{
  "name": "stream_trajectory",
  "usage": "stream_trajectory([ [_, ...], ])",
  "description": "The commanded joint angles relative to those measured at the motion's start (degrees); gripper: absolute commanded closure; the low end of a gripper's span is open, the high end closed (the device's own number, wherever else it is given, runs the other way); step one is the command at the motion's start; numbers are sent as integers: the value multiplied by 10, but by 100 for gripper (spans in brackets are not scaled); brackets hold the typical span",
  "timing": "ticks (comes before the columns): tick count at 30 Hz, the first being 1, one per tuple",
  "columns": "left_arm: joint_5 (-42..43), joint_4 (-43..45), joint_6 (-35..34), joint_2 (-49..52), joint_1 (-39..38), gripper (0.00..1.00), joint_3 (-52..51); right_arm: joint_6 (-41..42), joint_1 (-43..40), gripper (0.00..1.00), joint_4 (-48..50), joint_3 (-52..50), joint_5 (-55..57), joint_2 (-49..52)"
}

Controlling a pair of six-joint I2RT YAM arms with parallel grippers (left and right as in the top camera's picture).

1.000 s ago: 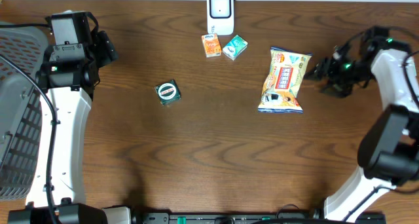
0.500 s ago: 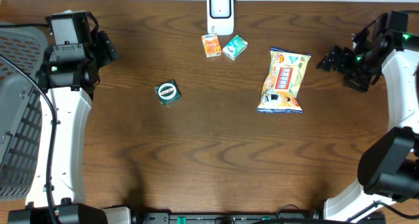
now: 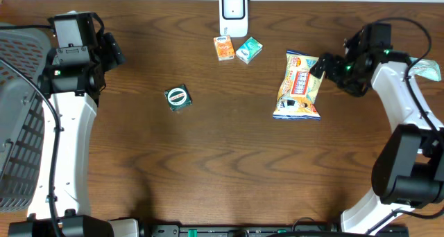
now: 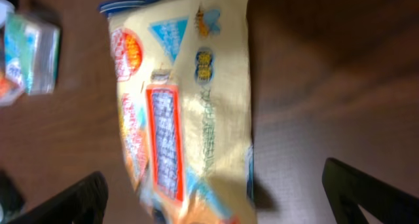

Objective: Scan the item barcode
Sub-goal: 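Grasp the snack bag top edge with the right gripper and lift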

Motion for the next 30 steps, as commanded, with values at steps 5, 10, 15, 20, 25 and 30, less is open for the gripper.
stream_trajectory([
  [5, -5, -2, 7, 4, 2, 2, 5, 27, 20, 2, 83, -32, -51, 63],
  [10, -5, -2, 7, 4, 2, 2, 5, 31, 50, 4, 106, -32, -51, 114],
  [15, -5, -2, 7, 4, 2, 2, 5, 31, 72, 58, 115, -31, -50, 145],
  [20, -5, -2, 7, 4, 2, 2, 5, 43, 70, 99, 115, -22, -54, 134],
  [25, -5, -2, 7, 4, 2, 2, 5, 43, 61, 99, 115, 10, -98, 106],
  [30, -5, -2, 7, 4, 2, 2, 5, 71, 51, 99, 149, 64, -159, 73],
])
